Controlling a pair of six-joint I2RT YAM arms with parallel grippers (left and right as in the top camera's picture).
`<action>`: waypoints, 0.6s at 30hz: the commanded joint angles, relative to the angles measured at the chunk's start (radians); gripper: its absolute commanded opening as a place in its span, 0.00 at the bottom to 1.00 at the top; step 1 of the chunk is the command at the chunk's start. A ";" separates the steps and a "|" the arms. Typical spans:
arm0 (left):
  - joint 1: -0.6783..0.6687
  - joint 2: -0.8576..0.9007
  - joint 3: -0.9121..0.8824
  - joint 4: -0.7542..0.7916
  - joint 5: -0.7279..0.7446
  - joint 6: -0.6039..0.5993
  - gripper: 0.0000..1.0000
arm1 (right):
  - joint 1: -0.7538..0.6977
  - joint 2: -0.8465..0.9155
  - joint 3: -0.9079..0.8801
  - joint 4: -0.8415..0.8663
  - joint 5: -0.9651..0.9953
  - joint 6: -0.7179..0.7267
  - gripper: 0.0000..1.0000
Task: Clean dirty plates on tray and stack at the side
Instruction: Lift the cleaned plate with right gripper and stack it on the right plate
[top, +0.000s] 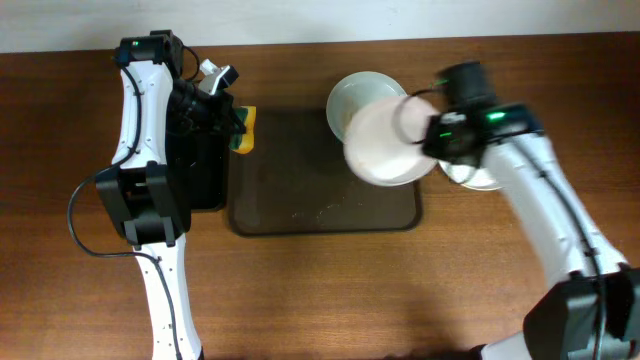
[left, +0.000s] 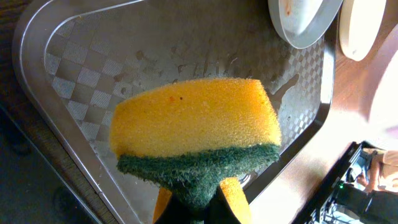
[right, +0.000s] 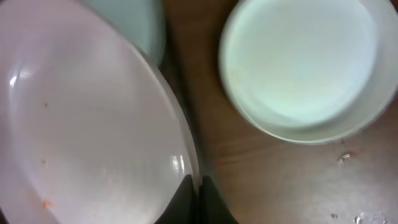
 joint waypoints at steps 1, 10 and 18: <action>0.003 0.009 0.008 0.002 0.008 0.018 0.01 | -0.224 -0.023 0.006 -0.019 -0.153 -0.018 0.04; 0.003 0.009 0.008 0.002 0.008 0.018 0.01 | -0.521 0.102 -0.060 0.096 -0.153 -0.014 0.04; 0.003 0.009 0.007 0.002 0.007 0.018 0.01 | -0.516 0.206 -0.061 0.180 -0.150 0.016 0.04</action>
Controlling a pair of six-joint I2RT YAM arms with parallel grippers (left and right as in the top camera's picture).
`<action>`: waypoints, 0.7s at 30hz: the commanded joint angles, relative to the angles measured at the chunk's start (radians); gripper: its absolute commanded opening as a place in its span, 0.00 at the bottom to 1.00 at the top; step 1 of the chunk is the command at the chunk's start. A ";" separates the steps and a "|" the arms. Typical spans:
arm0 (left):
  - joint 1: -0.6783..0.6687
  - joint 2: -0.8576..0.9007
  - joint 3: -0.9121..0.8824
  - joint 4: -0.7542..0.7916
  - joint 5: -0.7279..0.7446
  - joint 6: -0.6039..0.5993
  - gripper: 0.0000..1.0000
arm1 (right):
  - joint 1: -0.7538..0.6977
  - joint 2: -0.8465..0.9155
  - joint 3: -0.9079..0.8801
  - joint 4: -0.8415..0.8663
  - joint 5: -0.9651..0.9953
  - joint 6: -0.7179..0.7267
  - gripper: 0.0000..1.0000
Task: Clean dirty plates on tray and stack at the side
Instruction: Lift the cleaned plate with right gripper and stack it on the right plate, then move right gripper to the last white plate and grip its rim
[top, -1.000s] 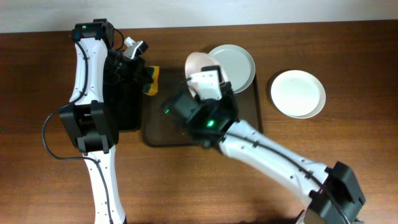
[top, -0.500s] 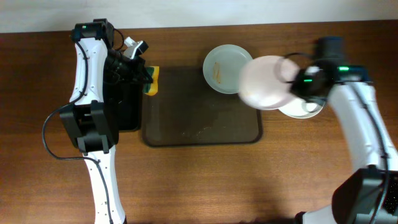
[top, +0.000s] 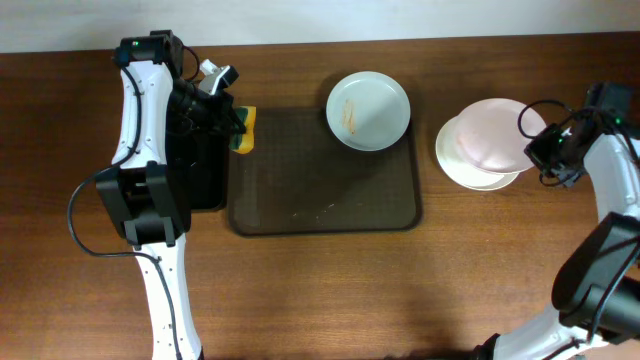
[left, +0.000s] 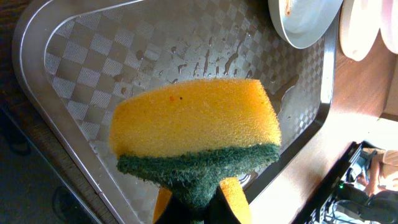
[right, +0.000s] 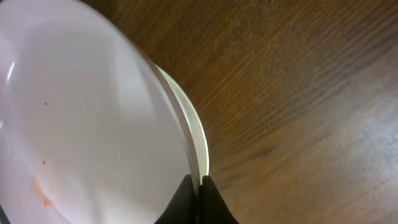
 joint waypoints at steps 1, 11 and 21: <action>0.003 0.009 0.007 0.002 0.008 0.018 0.01 | 0.007 0.037 -0.010 -0.002 -0.016 0.019 0.04; 0.003 0.009 0.008 0.002 0.008 0.018 0.01 | 0.106 0.043 -0.009 -0.010 -0.016 -0.003 0.55; 0.003 0.009 0.008 0.013 0.008 0.018 0.01 | 0.191 0.040 0.159 -0.069 -0.171 -0.016 0.61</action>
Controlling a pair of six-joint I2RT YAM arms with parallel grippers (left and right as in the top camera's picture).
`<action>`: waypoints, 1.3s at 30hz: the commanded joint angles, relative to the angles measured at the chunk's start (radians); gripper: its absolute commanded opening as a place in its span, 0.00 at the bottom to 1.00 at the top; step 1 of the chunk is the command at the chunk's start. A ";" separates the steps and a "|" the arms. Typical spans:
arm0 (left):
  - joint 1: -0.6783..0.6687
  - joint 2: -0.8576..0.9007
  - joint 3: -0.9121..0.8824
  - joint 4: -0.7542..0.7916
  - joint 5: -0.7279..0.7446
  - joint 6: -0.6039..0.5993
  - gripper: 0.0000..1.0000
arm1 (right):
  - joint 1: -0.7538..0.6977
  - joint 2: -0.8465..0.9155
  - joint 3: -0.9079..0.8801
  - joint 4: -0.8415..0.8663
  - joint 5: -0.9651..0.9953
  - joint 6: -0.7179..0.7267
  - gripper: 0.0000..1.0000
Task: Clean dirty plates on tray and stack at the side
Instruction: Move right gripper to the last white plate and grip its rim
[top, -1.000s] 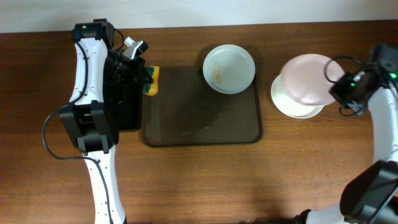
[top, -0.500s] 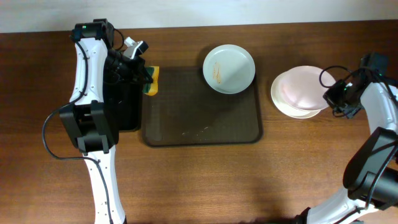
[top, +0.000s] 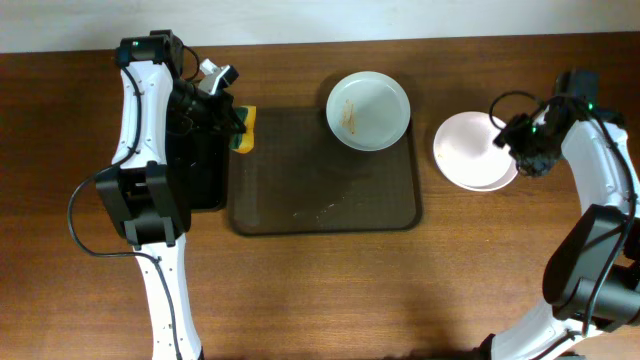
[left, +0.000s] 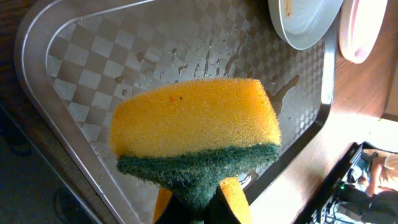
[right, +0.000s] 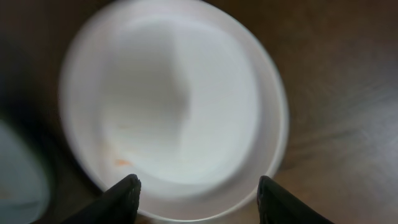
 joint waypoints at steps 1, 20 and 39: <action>0.003 0.009 0.008 0.005 0.007 0.014 0.01 | 0.103 -0.001 0.070 0.011 -0.085 -0.010 0.61; -0.064 0.009 0.008 0.089 -0.174 -0.184 0.01 | 0.516 0.248 0.068 0.252 0.174 0.197 0.41; -0.133 0.009 0.008 0.148 -0.232 -0.226 0.01 | 0.655 0.261 0.069 0.016 0.064 0.170 0.04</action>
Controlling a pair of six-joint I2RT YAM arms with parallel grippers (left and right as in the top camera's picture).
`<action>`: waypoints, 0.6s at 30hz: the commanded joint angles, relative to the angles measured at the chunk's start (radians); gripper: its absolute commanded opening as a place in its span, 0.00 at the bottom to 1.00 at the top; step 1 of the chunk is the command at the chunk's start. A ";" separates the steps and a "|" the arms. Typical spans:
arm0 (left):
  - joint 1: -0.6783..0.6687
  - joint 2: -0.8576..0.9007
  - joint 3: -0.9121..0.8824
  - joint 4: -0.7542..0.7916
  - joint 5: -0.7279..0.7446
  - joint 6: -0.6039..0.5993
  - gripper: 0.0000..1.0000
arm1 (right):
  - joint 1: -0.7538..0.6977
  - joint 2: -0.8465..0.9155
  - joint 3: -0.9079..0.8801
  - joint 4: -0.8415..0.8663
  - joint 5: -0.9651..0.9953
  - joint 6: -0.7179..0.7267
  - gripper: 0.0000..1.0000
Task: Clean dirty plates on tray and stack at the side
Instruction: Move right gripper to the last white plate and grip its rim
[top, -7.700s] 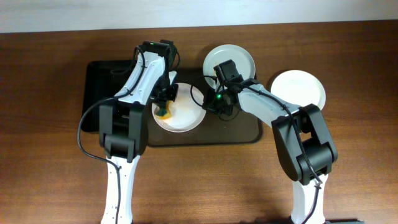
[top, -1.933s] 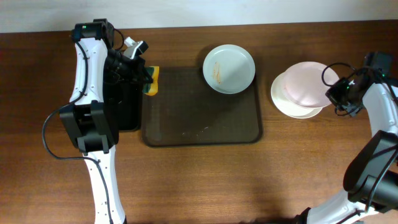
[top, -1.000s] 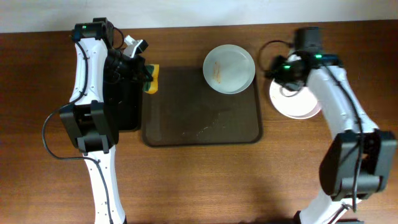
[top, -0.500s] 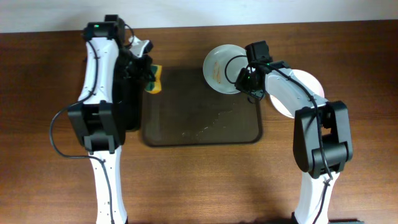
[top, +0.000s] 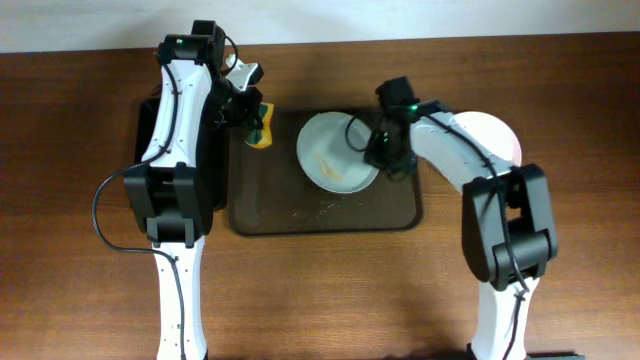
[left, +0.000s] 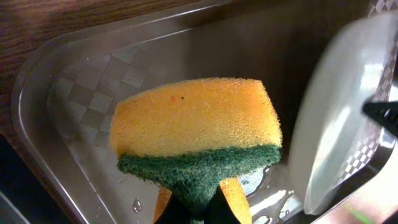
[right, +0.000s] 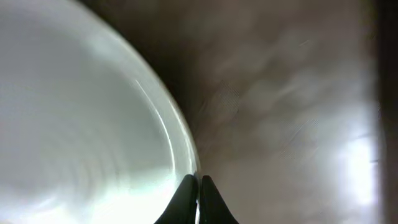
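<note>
A pale green plate (top: 333, 152) with orange smears is tilted up over the dark brown tray (top: 325, 215). My right gripper (top: 384, 150) is shut on its right rim; the right wrist view shows the fingertips (right: 186, 190) pinching that rim (right: 180, 149). My left gripper (top: 256, 122) is shut on a yellow sponge with a green scouring side (left: 193, 130), held over the tray's back left corner (left: 56, 93), just left of the plate (left: 336, 118). A pink plate (top: 502, 132) lies on the stack at the right of the tray.
A black box (top: 150, 125) stands along the tray's left side under my left arm. Crumbs and water drops (top: 318, 208) lie on the tray floor. The brown table (top: 330, 290) runs wide in front of the tray.
My right gripper was open over the pink plate at the side; now it is shut on the pale green plate, which is tilted over the tray's middle. The left gripper with the sponge has moved right.
My right gripper held the pink plate over the tray's right part, then on the white plate beside the tray, then stood open above it. The left gripper kept the sponge at the tray's left edge. Now the green plate is gripped and the sponge is near it.
</note>
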 joint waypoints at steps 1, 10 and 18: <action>0.002 0.009 0.008 -0.001 -0.005 -0.010 0.01 | 0.058 0.014 0.000 -0.033 -0.013 -0.011 0.04; -0.010 0.007 0.016 0.011 -0.048 -0.009 0.01 | 0.071 0.013 0.000 -0.063 -0.113 -0.011 0.04; 0.047 0.006 0.155 -0.089 -0.049 -0.010 0.01 | 0.071 -0.047 0.004 -0.063 -0.128 -0.049 0.05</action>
